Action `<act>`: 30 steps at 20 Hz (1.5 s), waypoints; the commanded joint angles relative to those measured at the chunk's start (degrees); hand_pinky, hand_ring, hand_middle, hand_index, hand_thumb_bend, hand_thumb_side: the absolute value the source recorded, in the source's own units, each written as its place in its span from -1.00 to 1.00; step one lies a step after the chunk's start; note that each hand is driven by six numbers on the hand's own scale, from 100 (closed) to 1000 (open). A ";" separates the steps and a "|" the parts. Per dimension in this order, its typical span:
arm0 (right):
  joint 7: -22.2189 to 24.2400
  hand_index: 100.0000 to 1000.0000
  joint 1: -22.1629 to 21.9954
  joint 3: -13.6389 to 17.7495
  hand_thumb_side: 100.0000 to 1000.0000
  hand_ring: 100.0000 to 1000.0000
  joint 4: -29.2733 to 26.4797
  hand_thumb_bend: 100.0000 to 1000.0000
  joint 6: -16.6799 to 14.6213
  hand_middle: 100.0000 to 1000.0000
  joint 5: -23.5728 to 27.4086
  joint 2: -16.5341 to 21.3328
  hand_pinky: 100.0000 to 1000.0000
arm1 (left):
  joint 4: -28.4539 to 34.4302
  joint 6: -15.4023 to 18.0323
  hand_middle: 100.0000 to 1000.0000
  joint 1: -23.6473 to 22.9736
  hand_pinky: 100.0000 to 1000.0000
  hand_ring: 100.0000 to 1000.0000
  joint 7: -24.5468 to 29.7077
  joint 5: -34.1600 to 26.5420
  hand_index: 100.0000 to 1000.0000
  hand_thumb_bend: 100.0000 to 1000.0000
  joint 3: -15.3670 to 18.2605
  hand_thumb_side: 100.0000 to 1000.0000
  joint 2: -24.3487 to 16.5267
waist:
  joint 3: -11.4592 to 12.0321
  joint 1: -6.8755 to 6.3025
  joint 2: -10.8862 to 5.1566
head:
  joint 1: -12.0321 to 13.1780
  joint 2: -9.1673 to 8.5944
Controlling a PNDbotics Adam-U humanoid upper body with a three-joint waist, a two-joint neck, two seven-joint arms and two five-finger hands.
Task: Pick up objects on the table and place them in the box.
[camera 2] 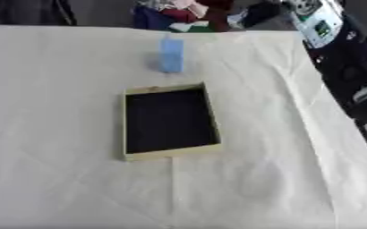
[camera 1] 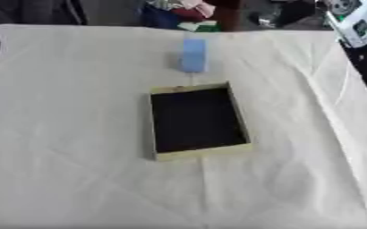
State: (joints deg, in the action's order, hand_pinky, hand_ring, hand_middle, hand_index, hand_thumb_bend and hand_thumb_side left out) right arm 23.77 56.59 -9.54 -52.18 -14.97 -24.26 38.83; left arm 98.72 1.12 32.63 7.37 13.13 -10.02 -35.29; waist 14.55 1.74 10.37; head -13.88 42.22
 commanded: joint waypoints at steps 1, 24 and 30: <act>0.73 0.92 2.04 0.73 -0.36 0.80 0.98 -0.35 -0.94 0.80 -2.09 -0.17 0.71 | 1.09 0.11 0.66 1.43 0.46 0.57 0.34 -0.46 0.75 -0.44 0.08 0.56 -0.63 | 0.36 -0.15 -0.71 | -0.86 -0.89; 2.85 0.94 2.44 1.00 -0.31 0.84 6.19 -0.20 -3.03 0.81 -8.62 -3.62 0.79 | 2.21 0.25 0.65 4.41 0.45 0.57 1.45 -1.24 0.76 -0.43 -0.54 0.56 1.42 | 6.27 -0.04 1.11 | -5.09 -3.26; -0.29 0.92 2.34 1.91 -0.32 0.80 7.99 -0.20 -2.45 0.75 -9.76 -3.20 0.75 | 2.46 0.30 0.65 5.12 0.46 0.57 1.72 -1.48 0.76 -0.43 -0.74 0.56 2.08 | 7.75 0.02 1.64 | -6.42 -3.99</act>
State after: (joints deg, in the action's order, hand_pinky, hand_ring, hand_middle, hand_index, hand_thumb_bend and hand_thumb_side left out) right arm 24.31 57.92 -8.35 -44.05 -17.51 -33.50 34.06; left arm 100.08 1.35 36.59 8.93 12.05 -11.05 -32.61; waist 22.37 2.01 12.92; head -19.92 38.91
